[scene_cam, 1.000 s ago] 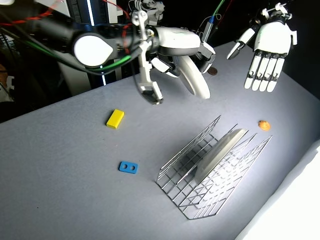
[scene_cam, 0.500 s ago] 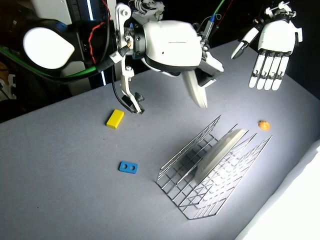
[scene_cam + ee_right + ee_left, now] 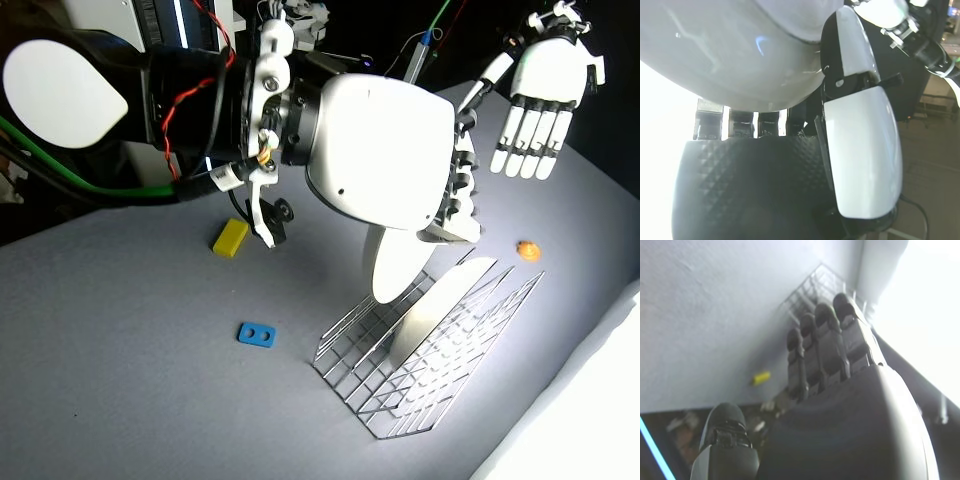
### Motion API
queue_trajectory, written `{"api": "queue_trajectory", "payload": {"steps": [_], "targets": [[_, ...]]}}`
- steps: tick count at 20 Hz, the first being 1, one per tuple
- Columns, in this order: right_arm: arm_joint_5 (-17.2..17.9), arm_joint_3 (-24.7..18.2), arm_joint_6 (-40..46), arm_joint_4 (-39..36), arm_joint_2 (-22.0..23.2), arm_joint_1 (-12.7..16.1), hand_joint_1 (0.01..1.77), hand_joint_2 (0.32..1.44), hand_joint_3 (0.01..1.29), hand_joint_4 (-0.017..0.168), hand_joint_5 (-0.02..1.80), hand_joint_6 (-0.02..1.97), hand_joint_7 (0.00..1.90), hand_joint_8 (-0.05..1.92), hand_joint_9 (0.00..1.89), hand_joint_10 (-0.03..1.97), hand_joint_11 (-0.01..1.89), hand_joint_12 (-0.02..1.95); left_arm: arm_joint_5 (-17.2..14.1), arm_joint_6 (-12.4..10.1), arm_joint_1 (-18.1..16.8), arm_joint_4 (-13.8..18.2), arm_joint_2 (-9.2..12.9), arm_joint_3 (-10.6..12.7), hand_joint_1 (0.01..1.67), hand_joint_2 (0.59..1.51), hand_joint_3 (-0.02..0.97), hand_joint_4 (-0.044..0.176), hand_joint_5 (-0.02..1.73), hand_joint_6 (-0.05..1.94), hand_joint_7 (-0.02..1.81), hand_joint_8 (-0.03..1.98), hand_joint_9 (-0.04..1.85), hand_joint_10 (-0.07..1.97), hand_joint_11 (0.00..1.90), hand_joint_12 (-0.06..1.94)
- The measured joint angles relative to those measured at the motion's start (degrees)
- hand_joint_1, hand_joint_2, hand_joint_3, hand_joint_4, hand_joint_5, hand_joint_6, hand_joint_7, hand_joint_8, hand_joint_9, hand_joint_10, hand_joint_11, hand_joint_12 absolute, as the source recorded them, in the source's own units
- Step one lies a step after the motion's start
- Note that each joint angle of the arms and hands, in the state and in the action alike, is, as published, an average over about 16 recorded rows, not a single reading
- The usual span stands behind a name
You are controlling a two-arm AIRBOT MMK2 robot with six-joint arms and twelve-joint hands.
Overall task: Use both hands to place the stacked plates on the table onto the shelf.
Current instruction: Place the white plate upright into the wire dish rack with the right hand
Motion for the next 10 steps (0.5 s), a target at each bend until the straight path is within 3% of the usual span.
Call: {"api": "queue_trajectory", "payload": {"steps": [10], "targets": [[-0.3, 5.2, -0.1, 0.3, -3.9, -2.0, 1.16, 1.1, 0.01, 0.012, 0.82, 1.22, 0.83, 1.21, 0.74, 1.1, 0.5, 1.69, -11.5, 0.0, -8.2, 9.9, -0.5, 0.0, 0.02, 1.141, 0.012, 0.004, 0.35, 0.02, 0.34, 0.01, 0.31, 0.01, 0.16, 0.23]]}}
